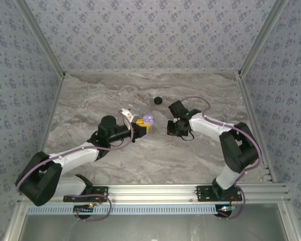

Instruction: Insert the wireless bluetooth earbuds into the charging case

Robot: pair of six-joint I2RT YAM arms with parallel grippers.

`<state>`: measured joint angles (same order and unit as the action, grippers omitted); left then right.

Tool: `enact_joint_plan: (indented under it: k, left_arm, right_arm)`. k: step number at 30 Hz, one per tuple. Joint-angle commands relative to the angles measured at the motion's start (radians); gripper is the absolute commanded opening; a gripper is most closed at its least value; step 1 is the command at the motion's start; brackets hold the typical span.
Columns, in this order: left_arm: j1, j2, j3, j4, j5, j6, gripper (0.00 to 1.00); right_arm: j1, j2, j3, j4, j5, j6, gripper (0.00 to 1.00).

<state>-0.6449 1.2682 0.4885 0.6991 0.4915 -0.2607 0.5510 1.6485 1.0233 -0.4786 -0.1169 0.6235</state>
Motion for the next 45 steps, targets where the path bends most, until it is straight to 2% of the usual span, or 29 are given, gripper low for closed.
enact_joint_plan:
  k: [1, 7, 17, 35, 45]
  left_arm:
    - [-0.014, 0.043, -0.013, 0.167, -0.037, -0.04, 0.25]
    - [-0.024, 0.097, -0.03, 0.255, -0.064, -0.059, 0.24]
    - [-0.034, 0.132, -0.047, 0.306, -0.111, -0.076, 0.24]
    - [-0.04, 0.153, -0.051, 0.335, -0.145, -0.098, 0.24]
    - [-0.05, 0.185, -0.041, 0.389, -0.146, -0.135, 0.24]
  right_arm:
    - [-0.016, -0.068, -0.03, 0.078, -0.07, -0.021, 0.19]
    - [-0.037, -0.156, -0.055, 0.138, -0.125, -0.027, 0.19]
    - [-0.062, -0.253, -0.051, 0.217, -0.222, -0.022, 0.18]
    - [-0.059, -0.306, 0.041, 0.297, -0.322, -0.015, 0.19]
    - [-0.034, -0.294, 0.075, 0.344, -0.32, -0.014, 0.19]
